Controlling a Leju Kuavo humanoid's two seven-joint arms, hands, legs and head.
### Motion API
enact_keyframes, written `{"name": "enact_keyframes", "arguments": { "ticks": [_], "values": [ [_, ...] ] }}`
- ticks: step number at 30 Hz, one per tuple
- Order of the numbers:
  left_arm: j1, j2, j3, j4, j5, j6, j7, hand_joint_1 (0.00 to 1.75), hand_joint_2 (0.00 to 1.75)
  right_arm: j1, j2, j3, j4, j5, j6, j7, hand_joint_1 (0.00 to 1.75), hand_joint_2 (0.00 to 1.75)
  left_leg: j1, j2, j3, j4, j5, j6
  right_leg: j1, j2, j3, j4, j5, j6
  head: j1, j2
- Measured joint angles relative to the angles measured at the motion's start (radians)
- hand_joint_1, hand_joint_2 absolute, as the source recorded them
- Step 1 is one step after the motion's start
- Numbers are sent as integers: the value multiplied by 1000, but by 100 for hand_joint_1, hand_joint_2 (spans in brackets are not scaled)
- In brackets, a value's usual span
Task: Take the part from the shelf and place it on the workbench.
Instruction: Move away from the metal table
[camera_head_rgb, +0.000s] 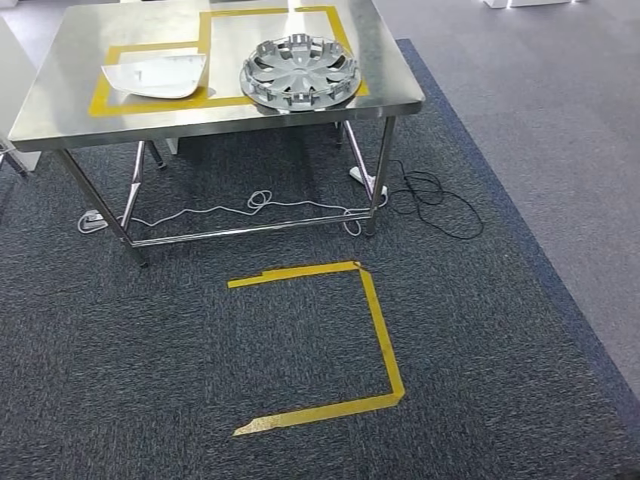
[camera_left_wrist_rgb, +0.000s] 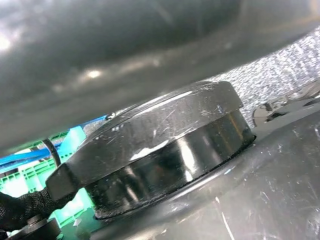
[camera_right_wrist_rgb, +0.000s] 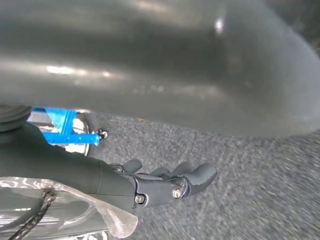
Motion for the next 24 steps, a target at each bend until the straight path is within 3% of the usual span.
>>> {"name": "enact_keyframes", "arguments": {
  "ticks": [2,3,4,7,9,11,12,13,14,16,18,19,20,22,23,24],
  "values": [
    [0,0,0,0,0,0,0,0,0,-2,1,0,0,0,0,0,0,0,1,0,-25,14,12,-10,-3,1,104,-148,36,3,1,0],
    [-1,0,0,0,0,0,0,0,0,-4,1,0,0,0,0,0,0,0,0,0,-34,21,18,-15,-3,2,146,-213,34,1,1,0],
    [-1,0,0,0,0,0,0,0,0,-5,2,0,0,0,0,-1,0,0,-2,0,-41,26,25,-20,-2,4,167,-254,24,-2,1,0],
    [0,1,0,0,0,0,0,0,0,-1,2,0,1,-1,-1,0,0,0,-1,-2,-52,32,35,-35,0,3,155,-270,26,-22,1,0],
    [2,1,0,0,0,0,0,0,0,-1,2,0,1,0,-2,0,0,0,3,-4,-66,80,-29,-48,-2,-2,139,-269,44,-40,-2,0],
    [2,1,0,0,0,0,0,0,0,-2,2,0,1,1,-5,0,0,0,6,-5,-87,199,-136,-57,-1,-5,123,-267,63,-49,-5,0],
    [2,1,0,0,0,0,0,0,0,-2,2,0,1,1,-6,0,0,0,6,-5,-95,262,-171,-59,0,-6,112,-264,72,-50,-5,0],
    [1,1,0,0,-1,0,0,0,0,-2,2,0,1,1,-6,0,0,0,6,-5,-93,304,-181,-59,1,-7,97,-259,82,-50,-5,0],
    [1,1,0,0,-1,0,0,0,0,-2,2,0,1,1,-7,1,0,0,6,-5,-77,314,-169,-58,2,-8,80,-253,90,-50,-5,0],
    [1,1,0,0,-2,0,0,0,0,-2,2,0,1,0,-9,2,0,0,6,-7,0,229,-114,-49,3,-7,49,-239,102,-49,-5,0],
    [-2,1,0,0,-3,0,0,0,0,-3,3,0,1,0,-10,3,0,0,2,-10,91,90,-101,-37,6,-6,30,-229,114,-44,-5,0],
    [-3,1,0,0,-3,0,0,0,0,-3,4,0,1,0,-11,3,0,0,0,-12,118,42,-107,-32,6,-6,24,-227,122,-40,-4,0],
    [-4,1,0,0,-2,0,-1,0,0,-3,4,0,1,0,-12,3,0,0,-3,-13,128,16,-115,-27,6,-7,19,-228,131,-34,-4,0],
    [-4,1,0,0,-1,0,-1,0,0,-2,4,0,1,2,-13,3,0,0,-4,-10,118,2,-101,-16,3,-6,11,-231,144,-21,-5,0],
    [-4,1,0,0,0,0,-1,0,0,-1,4,0,1,2,-13,3,0,0,-3,-8,109,-4,-89,-8,2,-4,3,-224,130,-15,-5,0],
    [-3,1,0,1,1,0,-1,0,0,0,4,0,1,2,-14,3,0,0,-1,-6,97,-10,-76,-1,2,-2,-8,-202,98,-11,-3,0]
  ]
}}
